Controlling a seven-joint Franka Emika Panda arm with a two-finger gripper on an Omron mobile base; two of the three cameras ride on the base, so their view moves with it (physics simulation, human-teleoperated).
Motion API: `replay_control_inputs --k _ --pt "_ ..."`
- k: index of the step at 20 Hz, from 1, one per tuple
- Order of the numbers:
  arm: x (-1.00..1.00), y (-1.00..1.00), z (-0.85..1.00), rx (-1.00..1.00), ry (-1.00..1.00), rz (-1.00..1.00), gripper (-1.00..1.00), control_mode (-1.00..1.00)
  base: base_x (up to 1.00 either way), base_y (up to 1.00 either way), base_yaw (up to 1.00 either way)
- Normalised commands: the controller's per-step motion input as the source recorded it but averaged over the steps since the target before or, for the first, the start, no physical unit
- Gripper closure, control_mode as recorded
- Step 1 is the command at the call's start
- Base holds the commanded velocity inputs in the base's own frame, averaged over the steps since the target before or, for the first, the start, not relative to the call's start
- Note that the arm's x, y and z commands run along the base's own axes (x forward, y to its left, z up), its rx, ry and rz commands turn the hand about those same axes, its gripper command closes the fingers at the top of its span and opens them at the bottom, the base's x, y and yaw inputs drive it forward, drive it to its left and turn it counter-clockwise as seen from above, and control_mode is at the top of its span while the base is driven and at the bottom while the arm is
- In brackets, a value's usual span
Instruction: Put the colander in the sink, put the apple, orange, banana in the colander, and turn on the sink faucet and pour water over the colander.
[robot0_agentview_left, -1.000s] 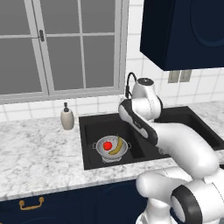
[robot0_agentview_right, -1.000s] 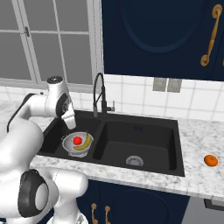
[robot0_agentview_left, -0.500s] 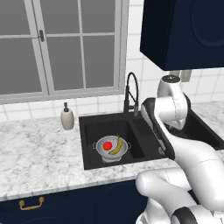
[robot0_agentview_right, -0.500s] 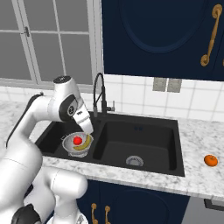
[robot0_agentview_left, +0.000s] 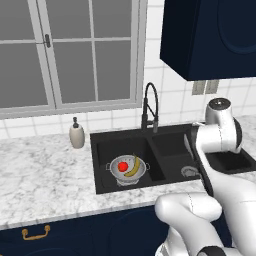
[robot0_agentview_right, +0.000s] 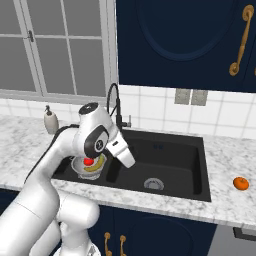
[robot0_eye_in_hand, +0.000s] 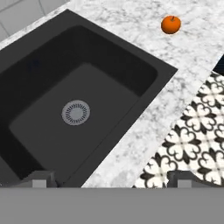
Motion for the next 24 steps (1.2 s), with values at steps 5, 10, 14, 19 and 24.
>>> replay_control_inputs --k 5,10,14,19,24 --pt "0.0 -1.0 -0.03 -0.02 0.06 -0.14 -1.0 -1.0 0.0 0.0 0.0" --pt "0.0 -1.0 0.0 0.0 0.08 -0.09 -1.0 -1.0 0.0 0.0 0.0" --pt "0.13 -1.0 -0.02 0.0 0.02 -0.17 -1.0 -1.0 0.0 0.0 0.0" --pt "0.19 -1.0 -0.02 0.0 0.03 -0.08 -1.0 -1.0 0.0 0.0 0.0" --pt "0.13 -1.0 -0.02 0.01 0.03 0.0 -1.0 -1.0 0.0 0.0 0.0"
